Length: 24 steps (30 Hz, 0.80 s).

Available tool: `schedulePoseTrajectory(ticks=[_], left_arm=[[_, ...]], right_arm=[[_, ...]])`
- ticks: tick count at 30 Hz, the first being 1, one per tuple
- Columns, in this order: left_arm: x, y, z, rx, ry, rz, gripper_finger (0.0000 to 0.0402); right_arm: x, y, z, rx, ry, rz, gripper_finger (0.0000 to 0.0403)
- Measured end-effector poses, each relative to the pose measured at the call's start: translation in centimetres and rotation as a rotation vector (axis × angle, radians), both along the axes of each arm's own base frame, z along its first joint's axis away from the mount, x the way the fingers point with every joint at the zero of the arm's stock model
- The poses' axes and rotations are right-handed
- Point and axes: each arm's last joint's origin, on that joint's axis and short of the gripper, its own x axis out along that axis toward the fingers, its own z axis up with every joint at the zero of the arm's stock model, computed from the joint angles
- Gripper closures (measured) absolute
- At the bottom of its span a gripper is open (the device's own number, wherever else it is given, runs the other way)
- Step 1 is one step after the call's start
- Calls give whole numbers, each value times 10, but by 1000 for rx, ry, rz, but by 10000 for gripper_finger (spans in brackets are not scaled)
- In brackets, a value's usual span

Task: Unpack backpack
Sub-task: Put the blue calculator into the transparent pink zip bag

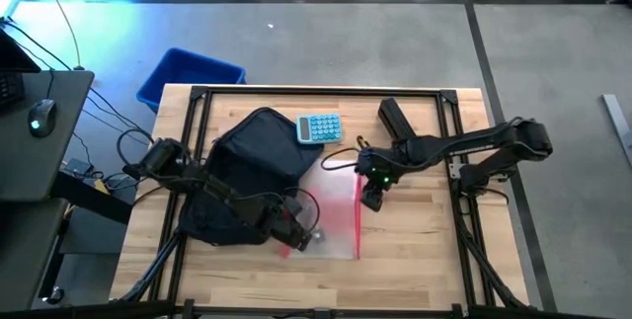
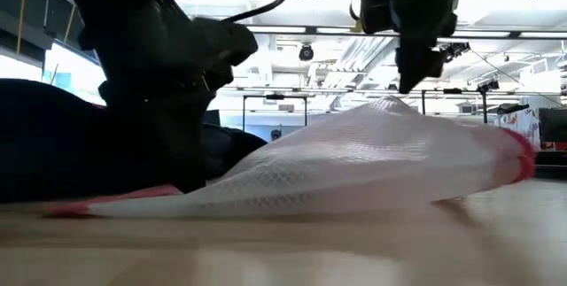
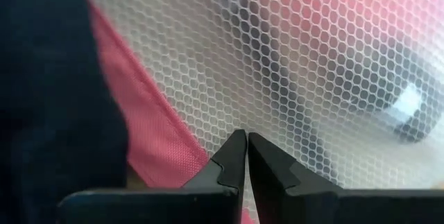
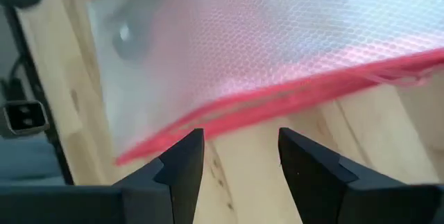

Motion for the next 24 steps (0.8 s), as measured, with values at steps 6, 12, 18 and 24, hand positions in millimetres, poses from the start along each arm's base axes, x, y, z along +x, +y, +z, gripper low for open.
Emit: schedulePoseTrajectory(ticks=[6, 12, 18, 24], left_arm=[[0, 7, 33, -1, -81, 9, 402], [3, 8, 74, -16, -207, -35, 402], [4, 44, 80, 113, -140, 12, 402], [5, 98, 61, 171, -39, 59, 402]], right_arm=[[-7, -3, -1, -69, 58, 3, 233], [-7, -6, -2, -113, 55, 7, 234], [-3, -14, -1, -120, 24, -14, 234], [1, -24, 1, -104, -22, -45, 234]])
